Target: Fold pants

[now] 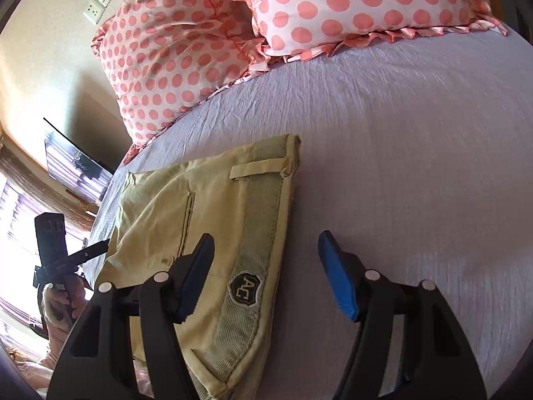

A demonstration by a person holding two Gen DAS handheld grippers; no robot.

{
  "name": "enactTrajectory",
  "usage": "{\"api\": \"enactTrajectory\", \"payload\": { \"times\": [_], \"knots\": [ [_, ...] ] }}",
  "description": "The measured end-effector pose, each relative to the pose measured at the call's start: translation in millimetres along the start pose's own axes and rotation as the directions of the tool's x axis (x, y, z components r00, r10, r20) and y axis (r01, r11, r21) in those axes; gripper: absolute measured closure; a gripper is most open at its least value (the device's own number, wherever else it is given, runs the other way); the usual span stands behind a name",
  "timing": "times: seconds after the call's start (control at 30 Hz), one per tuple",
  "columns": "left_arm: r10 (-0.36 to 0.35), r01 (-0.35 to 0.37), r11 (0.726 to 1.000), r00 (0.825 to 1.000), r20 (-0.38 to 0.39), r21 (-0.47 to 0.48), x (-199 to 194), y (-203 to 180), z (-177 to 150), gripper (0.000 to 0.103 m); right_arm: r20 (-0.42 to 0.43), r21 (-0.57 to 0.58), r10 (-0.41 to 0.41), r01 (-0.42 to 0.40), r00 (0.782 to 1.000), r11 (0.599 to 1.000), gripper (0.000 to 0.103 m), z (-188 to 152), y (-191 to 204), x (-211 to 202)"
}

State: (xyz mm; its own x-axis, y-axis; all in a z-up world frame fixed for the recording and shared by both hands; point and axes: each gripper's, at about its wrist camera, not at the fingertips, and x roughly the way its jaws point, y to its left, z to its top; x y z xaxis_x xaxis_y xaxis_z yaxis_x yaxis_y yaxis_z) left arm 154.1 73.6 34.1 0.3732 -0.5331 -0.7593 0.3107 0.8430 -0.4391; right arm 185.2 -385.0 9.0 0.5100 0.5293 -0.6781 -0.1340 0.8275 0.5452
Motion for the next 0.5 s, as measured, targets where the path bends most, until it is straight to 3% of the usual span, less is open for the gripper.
{"api": "enactTrajectory", "payload": {
  "times": [0.1,0.17,0.23,0.33,0.37,0.43,0.47,0.5],
  "knots": [
    [0.014,-0.013,1.000,1.000,-0.025,0.027,11,-6,4,0.032,-0.029,-0.037,0.047,-0.048,0.998,0.998,0.046,-3,9,8],
    [0.021,-0.019,0.999,0.999,-0.034,0.036,15,-7,9,0.031,-0.022,-0.063,0.036,-0.038,0.999,0.997,0.046,-5,13,8],
    [0.016,-0.014,0.999,0.999,-0.044,0.034,19,-5,15,0.031,-0.018,-0.032,0.072,-0.073,0.997,0.997,0.048,-4,6,7],
    [-0.003,0.004,1.000,0.999,-0.053,0.022,24,-2,25,0.033,-0.001,0.023,0.106,-0.106,0.994,0.994,0.068,-6,-7,5],
    [-0.011,0.012,1.000,0.999,-0.053,0.013,26,0,28,0.035,-0.006,0.035,0.120,-0.120,0.993,0.992,0.079,-8,-9,6],
    [-0.016,0.016,1.000,0.998,-0.056,-0.010,27,5,30,0.055,-0.016,0.062,0.170,-0.169,0.985,0.984,0.083,-13,-12,8],
    [-0.025,0.024,0.999,0.998,-0.057,-0.024,28,9,31,0.058,-0.012,0.059,0.177,-0.176,0.984,0.983,0.083,-14,-13,8],
    [-0.037,0.035,0.999,0.998,-0.054,-0.041,27,13,30,0.068,-0.008,0.069,0.188,-0.187,0.982,0.980,0.086,-15,-14,8]
  ]
}}
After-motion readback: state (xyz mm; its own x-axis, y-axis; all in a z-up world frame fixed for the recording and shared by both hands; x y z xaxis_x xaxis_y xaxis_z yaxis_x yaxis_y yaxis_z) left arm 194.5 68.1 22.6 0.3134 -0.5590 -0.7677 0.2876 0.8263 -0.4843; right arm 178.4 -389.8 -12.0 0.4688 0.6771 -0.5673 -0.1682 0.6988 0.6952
